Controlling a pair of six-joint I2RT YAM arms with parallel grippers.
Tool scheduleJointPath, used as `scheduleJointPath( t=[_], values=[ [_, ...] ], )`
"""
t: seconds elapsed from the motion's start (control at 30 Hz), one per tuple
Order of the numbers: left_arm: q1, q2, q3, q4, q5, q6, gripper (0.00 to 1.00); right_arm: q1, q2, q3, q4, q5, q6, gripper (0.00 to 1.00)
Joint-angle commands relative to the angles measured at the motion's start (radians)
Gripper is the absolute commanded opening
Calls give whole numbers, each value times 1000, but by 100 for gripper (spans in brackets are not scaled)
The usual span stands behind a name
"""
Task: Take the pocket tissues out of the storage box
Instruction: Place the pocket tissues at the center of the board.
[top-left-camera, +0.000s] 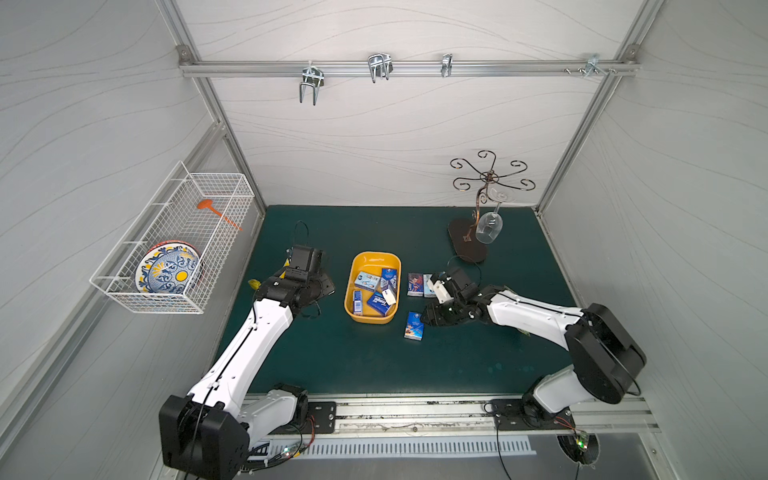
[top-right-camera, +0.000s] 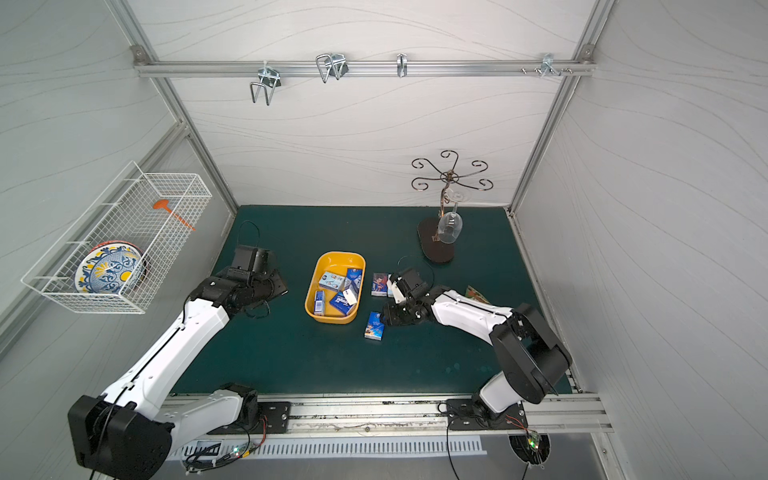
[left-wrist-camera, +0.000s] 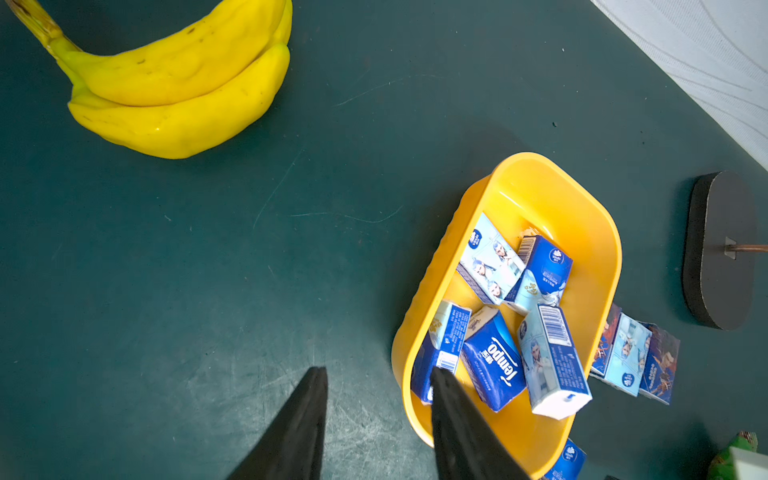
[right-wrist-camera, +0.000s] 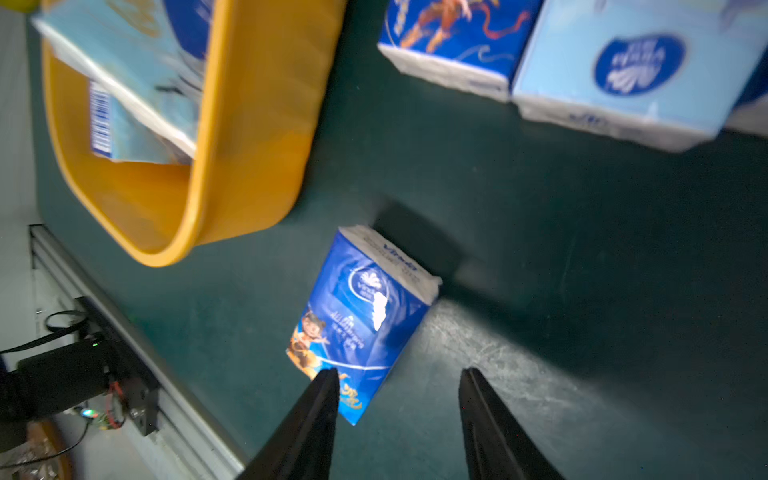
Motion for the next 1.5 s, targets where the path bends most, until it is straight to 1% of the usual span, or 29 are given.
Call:
scheduleJointPath(
  t=[0.0,0.13,0.37,0.5,0.67,0.77,0.93,1.13,1.27,1.47],
  values=[
    [-3,-19,47,15,2,14,45,29,16,-33,114,78,112,53],
    [-2,-30,43,7,-5,19,45,52,74,-18,146,92,135,52],
    [-3,-36,44,2,-7,24,45,59,118,-18,191,103,176,49],
    [-2,-36,48,1,-7,24,45,61,86,-33,199,113,193,49],
    [-2,-33,51,1,-7,24,45,81,12,-5,144,156,187,51],
    [-3,-35,50,1,-7,21,45,100,2,15,130,166,194,52],
    [-2,-39,50,-4,-5,21,45,125,58,30,156,169,224,53],
    [-2,-50,51,-13,-14,27,45,128,134,29,189,187,246,53],
    [-2,-50,53,-13,-13,27,45,128,168,31,199,195,249,50],
    [-2,-48,49,-10,-13,25,45,112,163,-2,203,203,255,39]
  ],
)
